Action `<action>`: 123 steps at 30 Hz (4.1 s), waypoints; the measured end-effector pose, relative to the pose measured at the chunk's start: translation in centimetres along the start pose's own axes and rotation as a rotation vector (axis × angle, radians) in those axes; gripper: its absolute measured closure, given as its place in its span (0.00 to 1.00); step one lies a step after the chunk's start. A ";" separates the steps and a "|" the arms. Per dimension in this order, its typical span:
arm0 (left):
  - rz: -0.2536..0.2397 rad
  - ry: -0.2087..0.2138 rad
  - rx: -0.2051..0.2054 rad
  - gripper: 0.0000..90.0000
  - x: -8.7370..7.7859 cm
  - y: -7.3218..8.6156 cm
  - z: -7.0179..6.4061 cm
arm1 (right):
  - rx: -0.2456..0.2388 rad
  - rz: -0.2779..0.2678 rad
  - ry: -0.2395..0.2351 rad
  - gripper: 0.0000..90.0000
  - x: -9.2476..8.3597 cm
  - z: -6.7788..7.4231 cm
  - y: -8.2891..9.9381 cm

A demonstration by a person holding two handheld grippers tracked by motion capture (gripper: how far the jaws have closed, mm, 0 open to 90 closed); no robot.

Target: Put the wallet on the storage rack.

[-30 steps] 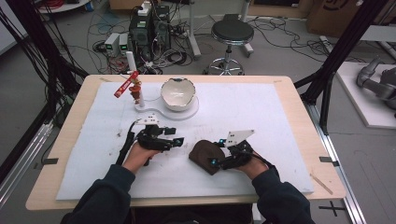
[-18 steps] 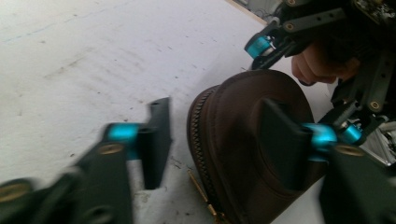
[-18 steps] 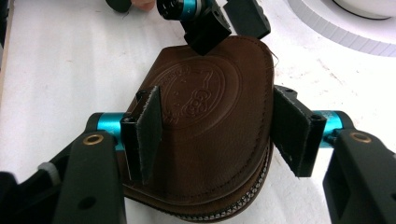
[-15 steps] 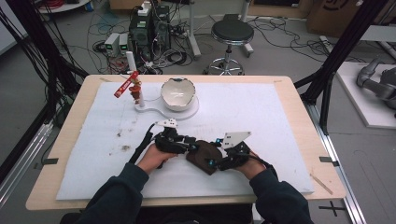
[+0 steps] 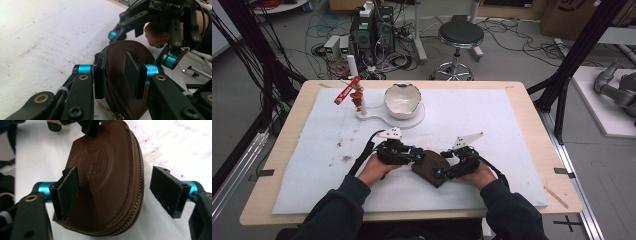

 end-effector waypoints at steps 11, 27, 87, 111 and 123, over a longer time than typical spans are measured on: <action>0.030 0.052 -0.139 0.51 0.0 0.5 1.1 | -0.236 -0.016 0.072 0.43 -0.3 1.7 -1.1; -0.006 0.038 0.047 0.80 -0.8 -0.1 0.1 | 0.102 -0.021 -0.120 0.39 0.4 0.2 0.0; -0.358 -0.502 -0.081 0.24 -16.7 0.8 6.5 | -0.314 -0.189 0.198 0.72 2.4 -12.1 -20.4; -0.364 -0.501 -0.096 0.24 -17.1 1.1 6.7 | -0.231 -0.138 0.274 0.60 3.7 -14.1 -18.2; -0.386 -0.494 -0.108 0.24 -17.2 0.9 6.6 | -0.121 -0.163 0.353 0.45 -3.5 -13.5 -13.3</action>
Point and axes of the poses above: each handheld gripper's, and its own axes: x roughly forward along the jaws, y roughly out of its underside, z roughly to its left, the point moved 5 cm from there along x, roughly forward along the jaws, and after that the axes turned 9 degrees about -x, right-handed, at the moved point
